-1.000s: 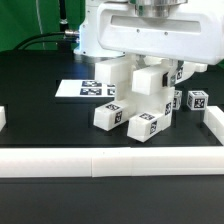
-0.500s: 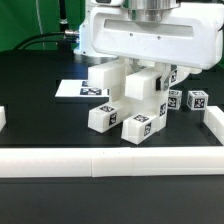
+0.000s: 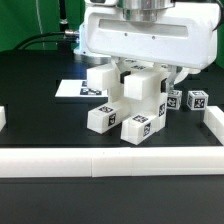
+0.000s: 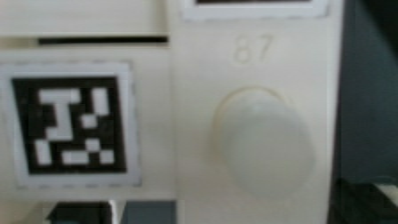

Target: Assemble chair

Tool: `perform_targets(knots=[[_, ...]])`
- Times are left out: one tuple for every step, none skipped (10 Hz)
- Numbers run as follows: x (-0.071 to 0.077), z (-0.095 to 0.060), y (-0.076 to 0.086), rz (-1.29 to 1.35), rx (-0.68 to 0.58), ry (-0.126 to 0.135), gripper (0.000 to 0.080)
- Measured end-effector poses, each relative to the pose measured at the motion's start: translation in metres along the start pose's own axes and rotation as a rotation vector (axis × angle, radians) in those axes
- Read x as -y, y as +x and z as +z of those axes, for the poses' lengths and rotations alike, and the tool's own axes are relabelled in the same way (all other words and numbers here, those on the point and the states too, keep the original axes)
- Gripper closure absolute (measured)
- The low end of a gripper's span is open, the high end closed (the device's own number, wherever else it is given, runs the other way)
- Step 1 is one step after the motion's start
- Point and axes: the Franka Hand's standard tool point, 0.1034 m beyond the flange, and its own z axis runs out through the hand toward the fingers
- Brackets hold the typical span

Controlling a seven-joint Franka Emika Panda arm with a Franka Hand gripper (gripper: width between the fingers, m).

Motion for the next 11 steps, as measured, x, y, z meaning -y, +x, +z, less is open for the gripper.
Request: perform_targets(knots=[[0.000,-0.003,0.003,-0.011,-0.005,0.002,0.0158],[0.001,-0.009,0.005,-0.024,-0.009,0.007,0.0152],[0.003,-0.021,0.005,-0.055,-0.005,0.015,0.0152],[0.006,-0.038,0.004,-0.088,-0.002,0.032,0.0151],[0.007,-0.053,0.003,-0.145,-0.012,0.051,0.0151],[0.006,-0.063,0.001,-0.209,-0.012,0.063,0.0151],[0.007,-0.070,-0.002,-0.212,-0.016,0.073,0.0151],[0.006,-0.069,-0.002,-0.229,-0.017,0.071,0.0151],[0.006,-0.068,-0.002,-0.244,-0.016,0.070,0.0151],[0.006,-0.068,-0.001,-0.293,-0.018,0.069,0.0151],[0.005,-0.067,-0.001,-0.437,-0.024,0.065,0.0151]])
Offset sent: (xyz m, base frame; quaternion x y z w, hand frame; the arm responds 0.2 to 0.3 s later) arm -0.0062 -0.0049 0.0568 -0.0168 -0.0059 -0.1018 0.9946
